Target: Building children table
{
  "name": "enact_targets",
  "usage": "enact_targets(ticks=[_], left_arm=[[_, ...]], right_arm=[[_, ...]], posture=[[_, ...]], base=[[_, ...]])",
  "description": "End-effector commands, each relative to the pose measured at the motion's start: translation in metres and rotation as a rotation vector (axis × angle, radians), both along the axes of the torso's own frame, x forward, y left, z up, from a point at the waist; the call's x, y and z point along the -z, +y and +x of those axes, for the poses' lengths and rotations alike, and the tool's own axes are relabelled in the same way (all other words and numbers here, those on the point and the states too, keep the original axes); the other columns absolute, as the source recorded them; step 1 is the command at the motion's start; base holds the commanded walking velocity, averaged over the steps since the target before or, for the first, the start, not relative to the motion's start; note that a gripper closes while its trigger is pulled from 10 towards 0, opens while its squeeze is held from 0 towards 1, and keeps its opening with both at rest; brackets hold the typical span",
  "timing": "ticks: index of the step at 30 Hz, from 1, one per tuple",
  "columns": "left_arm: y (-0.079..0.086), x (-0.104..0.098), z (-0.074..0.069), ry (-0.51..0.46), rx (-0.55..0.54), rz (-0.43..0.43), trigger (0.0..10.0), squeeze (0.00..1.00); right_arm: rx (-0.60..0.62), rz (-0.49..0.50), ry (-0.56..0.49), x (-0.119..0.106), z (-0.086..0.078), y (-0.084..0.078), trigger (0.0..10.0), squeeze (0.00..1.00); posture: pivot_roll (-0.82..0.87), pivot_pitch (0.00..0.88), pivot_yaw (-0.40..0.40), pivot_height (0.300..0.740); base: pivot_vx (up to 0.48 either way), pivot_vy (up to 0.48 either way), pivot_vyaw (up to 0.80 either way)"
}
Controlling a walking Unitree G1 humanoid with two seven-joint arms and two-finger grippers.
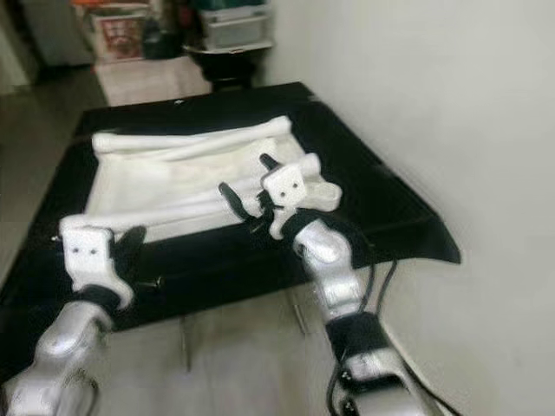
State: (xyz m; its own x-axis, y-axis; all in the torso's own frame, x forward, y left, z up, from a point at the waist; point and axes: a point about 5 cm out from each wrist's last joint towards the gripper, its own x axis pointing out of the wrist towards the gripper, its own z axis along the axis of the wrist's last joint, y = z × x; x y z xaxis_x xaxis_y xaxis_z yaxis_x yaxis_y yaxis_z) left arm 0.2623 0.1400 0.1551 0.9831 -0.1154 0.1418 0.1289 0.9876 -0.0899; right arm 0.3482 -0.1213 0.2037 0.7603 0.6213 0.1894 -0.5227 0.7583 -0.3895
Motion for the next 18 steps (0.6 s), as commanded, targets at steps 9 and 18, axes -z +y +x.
enact_targets(ticks=[9, 18], left_arm=[[0.009, 0.003, 0.0, 0.03, -0.049, 0.019, 10.0, 0.0], [0.001, 0.022, -0.002, 0.186, 0.022, 0.103, 10.0, 0.0]], right_arm=[[-0.258, -0.365, -0.082, -0.013, -0.009, 0.033, 10.0, 0.0], [-0.296, -0.665, -0.015, -0.003, -0.001, 0.017, 10.0, 0.0]], posture=[[-0.08, 0.0, 0.025, 0.74], [-0.08, 0.0, 0.015, 0.74]], base=[[0.355, 0.0, 0.09], [0.062, 0.0, 0.8]])
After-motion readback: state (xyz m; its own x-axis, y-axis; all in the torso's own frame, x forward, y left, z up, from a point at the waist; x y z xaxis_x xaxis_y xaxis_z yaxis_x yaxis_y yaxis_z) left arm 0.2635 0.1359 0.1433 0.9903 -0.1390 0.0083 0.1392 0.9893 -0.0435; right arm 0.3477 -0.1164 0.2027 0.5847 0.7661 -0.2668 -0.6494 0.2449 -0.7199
